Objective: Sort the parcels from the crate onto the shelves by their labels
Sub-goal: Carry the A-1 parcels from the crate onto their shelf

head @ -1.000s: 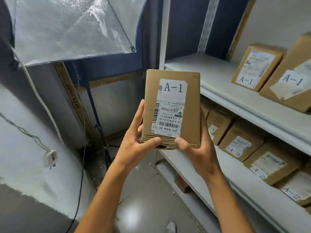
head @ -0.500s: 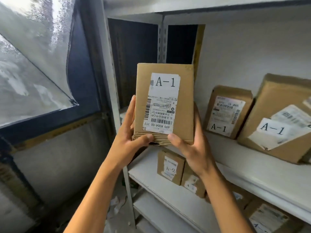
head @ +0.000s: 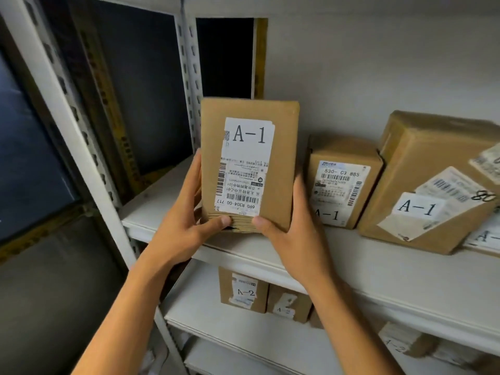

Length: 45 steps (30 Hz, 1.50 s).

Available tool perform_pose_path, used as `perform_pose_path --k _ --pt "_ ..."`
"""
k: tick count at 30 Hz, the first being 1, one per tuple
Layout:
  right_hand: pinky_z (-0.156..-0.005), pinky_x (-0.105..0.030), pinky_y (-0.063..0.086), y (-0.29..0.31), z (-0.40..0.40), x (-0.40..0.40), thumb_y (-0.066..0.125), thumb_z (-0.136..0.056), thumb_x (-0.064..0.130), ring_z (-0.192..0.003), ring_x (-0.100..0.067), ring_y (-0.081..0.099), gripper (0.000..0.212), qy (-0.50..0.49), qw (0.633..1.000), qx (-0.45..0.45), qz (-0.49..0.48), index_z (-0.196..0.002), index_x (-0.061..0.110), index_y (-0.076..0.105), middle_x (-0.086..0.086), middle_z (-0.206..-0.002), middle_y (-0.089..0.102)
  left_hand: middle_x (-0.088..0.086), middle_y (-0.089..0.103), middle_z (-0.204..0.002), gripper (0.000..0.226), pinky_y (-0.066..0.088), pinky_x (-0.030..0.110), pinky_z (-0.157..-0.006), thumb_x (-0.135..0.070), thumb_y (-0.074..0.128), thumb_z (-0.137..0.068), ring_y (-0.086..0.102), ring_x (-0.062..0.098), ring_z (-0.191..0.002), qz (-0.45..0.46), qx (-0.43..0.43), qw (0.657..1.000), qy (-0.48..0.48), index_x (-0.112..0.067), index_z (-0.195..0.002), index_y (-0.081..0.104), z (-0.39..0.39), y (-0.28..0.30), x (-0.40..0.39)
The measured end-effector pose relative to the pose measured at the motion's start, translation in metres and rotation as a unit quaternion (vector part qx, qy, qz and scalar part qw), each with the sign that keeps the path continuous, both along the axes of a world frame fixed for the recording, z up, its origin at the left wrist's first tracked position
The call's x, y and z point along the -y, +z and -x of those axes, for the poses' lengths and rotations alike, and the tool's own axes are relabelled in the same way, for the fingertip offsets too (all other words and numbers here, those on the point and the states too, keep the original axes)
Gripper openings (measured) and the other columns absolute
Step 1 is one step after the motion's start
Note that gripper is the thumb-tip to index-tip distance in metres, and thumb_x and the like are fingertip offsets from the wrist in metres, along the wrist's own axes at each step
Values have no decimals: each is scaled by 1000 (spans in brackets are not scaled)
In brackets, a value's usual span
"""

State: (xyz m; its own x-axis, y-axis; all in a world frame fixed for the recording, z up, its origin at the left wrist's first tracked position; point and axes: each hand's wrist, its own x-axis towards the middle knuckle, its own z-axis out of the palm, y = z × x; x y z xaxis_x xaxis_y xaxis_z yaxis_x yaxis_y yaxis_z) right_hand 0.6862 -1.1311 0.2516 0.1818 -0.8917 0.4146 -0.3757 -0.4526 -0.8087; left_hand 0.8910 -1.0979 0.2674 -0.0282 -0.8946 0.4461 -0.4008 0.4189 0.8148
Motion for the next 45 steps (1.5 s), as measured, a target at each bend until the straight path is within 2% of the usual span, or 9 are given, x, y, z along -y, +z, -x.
perform_pose_path --k 4,7,10,14,18,27,32,38,45 --pt "-104 -19 35 -2 -7 -1 72 -90 32 -136 -23 46 87 -117 988 -81 52 -159 21 20 -5 -156 42 -38 31 -150 112 39 29 -109 -11 76 -84 33 -17 -133 12 51 997 63 -50 -154 -2 3 -7 10" --pt "-99 -39 53 -9 -12 -2 72 -90 29 -120 -32 60 80 -182 973 -103 96 -156 18 28 -13 -146 53 -21 42 -149 111 47 31 -104 -13 80 -81 41 -5 -131 28 64 992 101 -45 -155 4 7 -12 17" --pt "-91 -46 56 -15 -14 -5 72 -89 23 -114 -32 63 74 -210 965 -82 133 -151 20 31 -13 -139 57 -7 49 -135 105 49 28 -95 -18 85 -75 46 -1 -116 46 83 984 150 -37 -155 19 9 -18 19" --pt "-75 -42 59 -14 -11 -11 68 -89 7 -89 -21 66 38 -221 948 -62 222 -124 10 54 -10 -113 62 -4 49 -111 72 51 27 -79 -26 85 -76 48 5 -94 92 84 971 204 -21 -135 44 10 -28 12" --pt "-74 -31 58 -15 -13 -13 67 -88 0 -87 -12 59 22 -222 930 -106 274 -109 5 64 -9 -111 59 -6 47 -102 46 53 36 -71 -27 81 -81 51 13 -85 110 85 968 207 -18 -113 50 7 -31 10" --pt "-79 -32 57 -18 -13 -11 60 -90 2 -90 -16 62 28 -225 928 -113 275 -117 6 66 -10 -115 61 4 56 -108 46 47 32 -74 -19 76 -86 55 19 -91 108 65 971 202 -14 -122 48 10 -33 11" --pt "-73 -41 58 -23 -11 -8 60 -91 6 -86 -17 61 29 -235 929 -108 266 -119 8 65 -6 -113 60 3 57 -105 35 52 38 -71 -20 75 -87 57 21 -87 122 76 968 207 -14 -110 49 12 -37 17" --pt "-75 -41 57 -21 -13 -5 60 -90 10 -91 -17 62 31 -225 933 -120 253 -121 9 64 -5 -112 59 0 52 -105 34 48 37 -74 -14 74 -85 54 22 -86 96 30 969 227 -15 -106 48 16 -29 23" --pt "-77 -37 58 -21 -12 -8 61 -89 6 -93 -17 63 31 -230 932 -124 252 -120 10 63 -6 -114 59 6 58 -102 27 46 32 -71 -11 73 -85 56 23 -86 129 63 961 238 -9 -106 55 14 -38 21"
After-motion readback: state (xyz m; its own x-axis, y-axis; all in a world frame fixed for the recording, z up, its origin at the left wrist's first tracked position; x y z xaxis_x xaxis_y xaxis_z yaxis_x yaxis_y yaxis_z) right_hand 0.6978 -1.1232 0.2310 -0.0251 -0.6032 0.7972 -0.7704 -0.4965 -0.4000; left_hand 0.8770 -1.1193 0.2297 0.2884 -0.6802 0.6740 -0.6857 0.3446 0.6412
